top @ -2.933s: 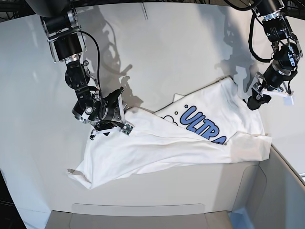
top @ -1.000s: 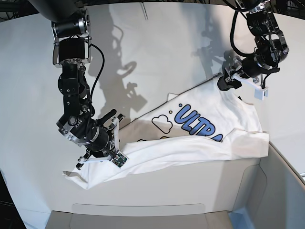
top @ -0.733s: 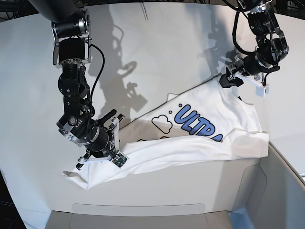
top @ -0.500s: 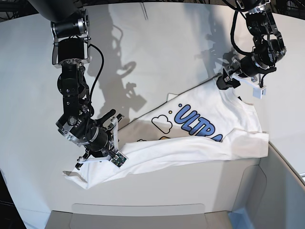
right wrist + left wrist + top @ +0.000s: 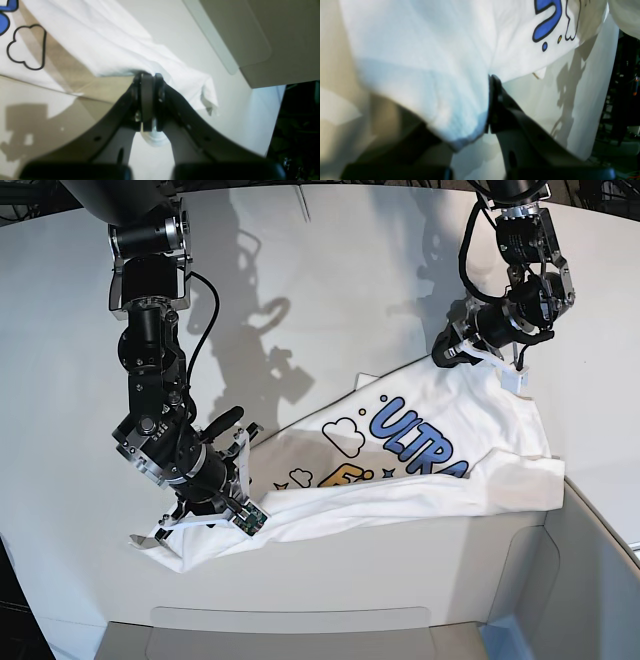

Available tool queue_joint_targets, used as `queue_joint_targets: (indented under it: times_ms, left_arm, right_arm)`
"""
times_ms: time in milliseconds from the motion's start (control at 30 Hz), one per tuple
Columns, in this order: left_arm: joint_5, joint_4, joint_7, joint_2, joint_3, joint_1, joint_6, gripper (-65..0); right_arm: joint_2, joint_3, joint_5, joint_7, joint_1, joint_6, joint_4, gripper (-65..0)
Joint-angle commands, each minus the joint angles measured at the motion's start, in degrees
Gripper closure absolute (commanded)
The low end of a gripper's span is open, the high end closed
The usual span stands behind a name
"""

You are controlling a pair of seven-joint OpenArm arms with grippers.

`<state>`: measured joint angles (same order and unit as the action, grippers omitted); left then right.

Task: Layout the t-shirt on the table in an organized manner, then fold the t-shirt properly
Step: 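Pull the shirt corner with the left gripper away from the right gripper, then drag the held hem with the right gripper, then release it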

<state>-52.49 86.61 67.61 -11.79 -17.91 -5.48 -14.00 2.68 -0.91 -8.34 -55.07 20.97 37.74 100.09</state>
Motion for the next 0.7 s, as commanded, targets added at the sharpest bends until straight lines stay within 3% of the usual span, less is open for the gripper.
queue_joint_targets:
  times_ms: [0,100,233,300,433,533,667]
  left_arm:
    - [1.2,0.6,1.4,-1.4,0.1,-0.7,0.2,-3.4]
    - [1.2,0.7,0.8,-3.7,-0.1,-5.3,-2.7,-3.3]
    - [1.4,0.7,0.6,-7.8,-0.3,-9.5,-11.3,-3.3]
    - [1.5,0.7,0.2,-9.4,-0.9,-12.1,-14.0,-3.2]
    - [1.5,0.7,-1.8,-10.6,-5.7,-17.3,-18.0,-3.2]
    - [1.5,0.6,-2.2,-13.7,-7.3,-20.2,-21.0,-3.2]
    - [1.5,0.4,-2.3,-16.5,-10.1,-22.9,-24.6,-3.2]
  right_arm:
    - [0.2,0.2,0.4,1.2,1.6,0.3,1.5,0.0]
    - [0.1,0.2,0.4,1.2,1.3,0.3,4.0,0.0]
    - [-0.1,0.2,0.6,1.2,-0.1,0.3,8.3,0.0]
    - [-0.1,0.2,0.6,1.2,-1.0,0.3,10.2,0.0]
    - [-0.1,0.2,0.6,1.1,-1.6,0.3,12.1,0.0]
    - [-0.1,2.4,0.7,1.1,-0.9,0.3,11.7,0.0]
    - [-0.2,3.6,0.7,-2.1,4.7,0.3,7.6,0.0]
